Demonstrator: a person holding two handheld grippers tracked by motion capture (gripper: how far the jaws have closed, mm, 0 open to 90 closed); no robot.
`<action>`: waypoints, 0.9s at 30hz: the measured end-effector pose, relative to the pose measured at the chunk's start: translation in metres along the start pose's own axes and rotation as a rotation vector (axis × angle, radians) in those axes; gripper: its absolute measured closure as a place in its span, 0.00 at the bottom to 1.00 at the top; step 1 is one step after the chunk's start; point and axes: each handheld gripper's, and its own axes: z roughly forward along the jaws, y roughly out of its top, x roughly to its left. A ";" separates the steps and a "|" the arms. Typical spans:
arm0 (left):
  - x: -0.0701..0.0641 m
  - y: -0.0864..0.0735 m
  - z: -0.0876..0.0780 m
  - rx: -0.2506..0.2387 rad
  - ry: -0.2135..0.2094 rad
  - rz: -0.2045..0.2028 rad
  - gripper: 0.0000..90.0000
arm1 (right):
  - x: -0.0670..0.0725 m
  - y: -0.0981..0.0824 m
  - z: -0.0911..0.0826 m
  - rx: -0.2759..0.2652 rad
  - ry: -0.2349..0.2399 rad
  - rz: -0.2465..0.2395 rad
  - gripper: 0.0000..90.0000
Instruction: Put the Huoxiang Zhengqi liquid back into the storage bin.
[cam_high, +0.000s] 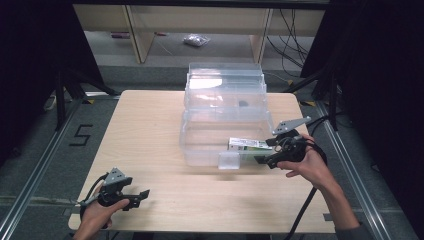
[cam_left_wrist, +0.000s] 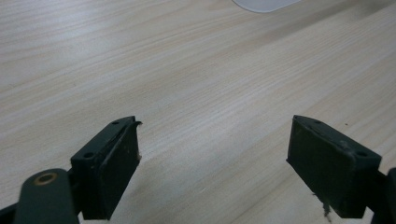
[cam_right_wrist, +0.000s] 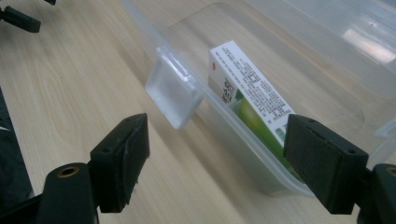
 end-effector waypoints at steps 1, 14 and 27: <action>0.000 0.000 0.000 0.002 0.000 0.001 0.18 | 0.001 -0.002 -0.001 0.008 0.002 0.002 0.26; 0.000 0.000 0.000 0.001 0.001 -0.001 0.18 | 0.008 -0.018 0.006 -0.021 0.007 -0.009 0.25; 0.000 0.000 0.000 0.004 0.002 0.000 0.18 | 0.013 -0.032 0.006 -0.008 0.002 0.019 0.24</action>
